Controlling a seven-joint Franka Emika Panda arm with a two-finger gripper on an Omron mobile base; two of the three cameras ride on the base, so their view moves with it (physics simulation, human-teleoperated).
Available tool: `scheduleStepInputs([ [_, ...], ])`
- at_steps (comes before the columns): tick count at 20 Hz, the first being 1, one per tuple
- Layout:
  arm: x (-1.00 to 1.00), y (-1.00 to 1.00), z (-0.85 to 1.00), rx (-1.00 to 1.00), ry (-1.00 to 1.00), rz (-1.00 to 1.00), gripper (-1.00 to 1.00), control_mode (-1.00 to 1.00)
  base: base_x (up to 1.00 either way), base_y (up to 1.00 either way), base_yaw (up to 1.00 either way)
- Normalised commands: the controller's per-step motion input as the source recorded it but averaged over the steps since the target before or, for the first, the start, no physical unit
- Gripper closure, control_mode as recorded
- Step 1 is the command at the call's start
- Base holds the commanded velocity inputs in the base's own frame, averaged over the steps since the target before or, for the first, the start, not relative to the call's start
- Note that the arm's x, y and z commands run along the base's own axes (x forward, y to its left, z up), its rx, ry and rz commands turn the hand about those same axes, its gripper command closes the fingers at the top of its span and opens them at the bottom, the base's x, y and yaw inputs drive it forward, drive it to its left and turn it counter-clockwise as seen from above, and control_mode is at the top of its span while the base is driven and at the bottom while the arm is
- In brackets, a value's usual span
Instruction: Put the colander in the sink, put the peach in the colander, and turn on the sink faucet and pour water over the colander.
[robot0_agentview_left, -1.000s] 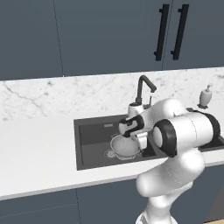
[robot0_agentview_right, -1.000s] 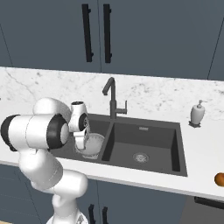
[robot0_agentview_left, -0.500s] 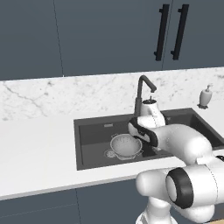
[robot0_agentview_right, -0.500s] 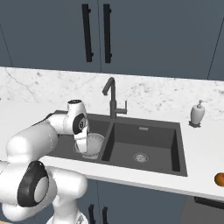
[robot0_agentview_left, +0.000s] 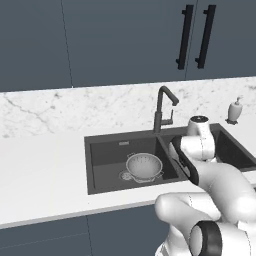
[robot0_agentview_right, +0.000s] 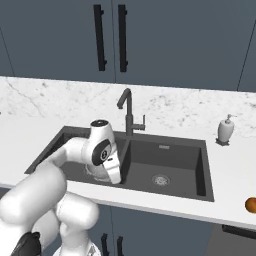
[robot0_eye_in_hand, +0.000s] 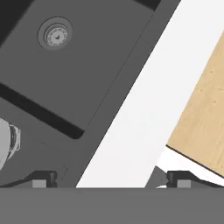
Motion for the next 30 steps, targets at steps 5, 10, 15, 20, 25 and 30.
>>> scheduleStepInputs([
  [5, -0.28, -1.0, 0.14, 0.0, 0.0, 0.12, -1.0, -1.0, 0.0, 0.0, 0.0],
  [10, -0.12, -0.95, 0.15, 0.0, 0.0, 0.09, -1.0, -1.0, 0.0, 0.0, 0.0],
  [15, 0.0, -0.74, 0.06, 0.0, 0.0, 0.02, -1.0, -1.0, 0.0, 0.0, 0.0],
  [20, 0.04, -0.59, 0.0, 0.0, 0.0, 0.0, -1.0, -1.0, 0.0, 0.0, 0.0],
  [25, 0.02, -0.59, 0.0, 0.0, 0.0, 0.0, -1.0, -1.0, 0.0, 0.0, 0.0],
  [30, 0.0, -0.57, 0.0, 0.0, 0.0, 0.0, -1.0, -1.0, 0.0, 0.0, 0.0],
])
